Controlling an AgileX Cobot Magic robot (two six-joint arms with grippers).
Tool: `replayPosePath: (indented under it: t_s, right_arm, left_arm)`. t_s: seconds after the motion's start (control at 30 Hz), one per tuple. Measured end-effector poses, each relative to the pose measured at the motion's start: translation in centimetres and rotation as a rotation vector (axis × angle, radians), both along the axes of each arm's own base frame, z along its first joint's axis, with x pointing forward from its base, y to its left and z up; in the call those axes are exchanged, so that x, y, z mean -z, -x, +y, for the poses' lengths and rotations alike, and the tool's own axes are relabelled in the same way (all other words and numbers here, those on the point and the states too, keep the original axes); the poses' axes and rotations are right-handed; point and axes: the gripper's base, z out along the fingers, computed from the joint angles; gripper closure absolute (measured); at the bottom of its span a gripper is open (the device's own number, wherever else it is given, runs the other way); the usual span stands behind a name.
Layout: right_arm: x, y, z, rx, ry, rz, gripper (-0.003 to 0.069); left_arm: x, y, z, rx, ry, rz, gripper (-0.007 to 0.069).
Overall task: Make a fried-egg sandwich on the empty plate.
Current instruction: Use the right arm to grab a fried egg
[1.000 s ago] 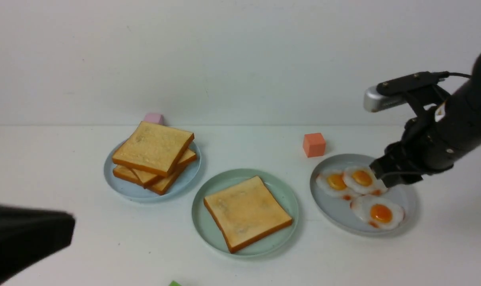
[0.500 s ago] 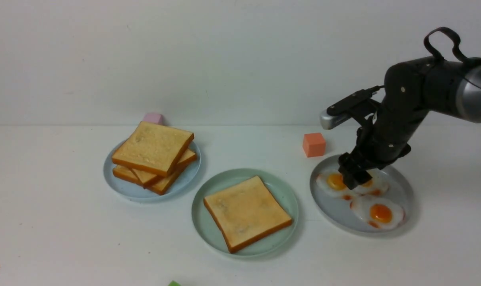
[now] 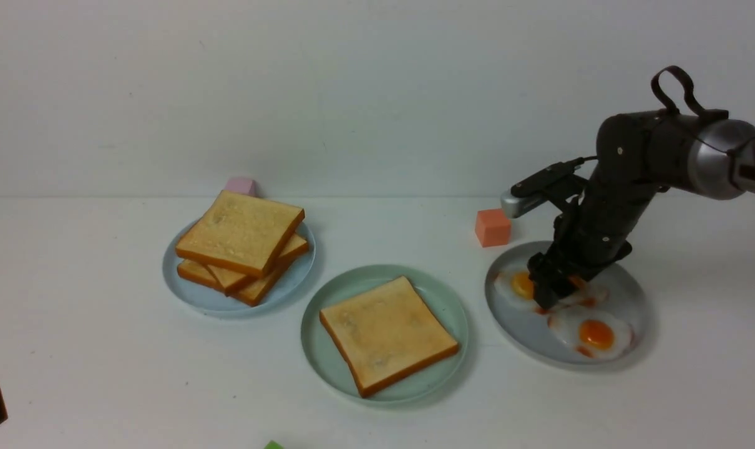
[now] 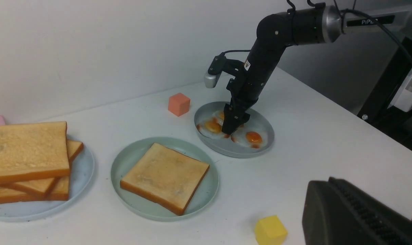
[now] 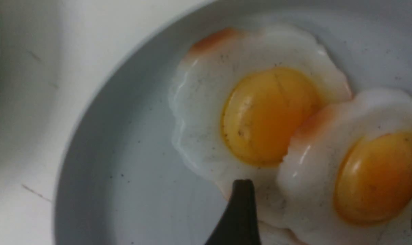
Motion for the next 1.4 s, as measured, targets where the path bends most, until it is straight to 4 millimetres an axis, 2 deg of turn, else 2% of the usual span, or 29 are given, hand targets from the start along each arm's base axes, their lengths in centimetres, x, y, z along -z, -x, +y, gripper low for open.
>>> replayPosePath:
  t_s: [0.17,0.33,0.5,0.57,0.67,0.7,0.73,0.77,0.9,1.17,1.33,1.4]
  right_arm:
    - [0.2,-0.1,0.1,-0.004,-0.004,0.002,0.0062]
    - [0.2,0.0,0.1,-0.023,-0.006,0.008,0.019]
    - [-0.2,0.0,0.1,-0.039,0.004,-0.001,0.0196]
    - [-0.5,0.1,0.0,-0.052,0.015,-0.005,0.0223]
    - [-1.8,0.4,-0.1,-0.061,0.021,-0.016,0.0392]
    - [-2.2,0.5,-0.2,-0.064,0.027,-0.022,0.0512]
    - [-2.7,0.7,-0.2,-0.065,0.029,-0.03,0.0567]
    - [-3.4,0.8,-0.3,-0.069,0.037,-0.043,0.0592]
    - [-4.6,1.0,-0.5,-0.072,0.046,-0.066,0.0592]
    - [-5.0,1.2,-0.8,-0.08,0.074,-0.079,0.0594]
    - [-7.0,1.7,-0.9,-0.065,0.079,-0.117,0.0608]
    - [-8.6,2.3,-0.6,-0.067,0.077,-0.149,0.0612]
  left_arm:
    - [0.0,0.0,0.0,0.0,-0.001,-0.001,0.0638]
    - [0.0,0.0,0.0,0.0,-0.001,-0.001,0.0638]
    - [0.0,0.0,0.0,0.0,-0.001,-0.001,0.0638]
    - [0.0,0.0,0.0,0.0,-0.001,-0.001,0.0638]
    - [0.0,0.0,0.0,0.0,-0.001,-0.001,0.0638]
    - [0.0,0.0,0.0,0.0,-0.001,-0.001,0.0638]
    - [0.0,0.0,0.0,0.0,0.0,0.0,0.0638]
    - [0.0,0.0,0.0,0.0,0.0,0.0,0.0638]
    - [0.0,0.0,0.0,0.0,0.0,0.001,0.0638]
    - [0.1,0.0,0.0,0.001,-0.003,0.005,0.0638]
    - [0.2,0.0,0.0,0.002,-0.011,0.014,0.0638]
    - [0.2,0.0,0.0,0.002,-0.011,0.015,0.0638]
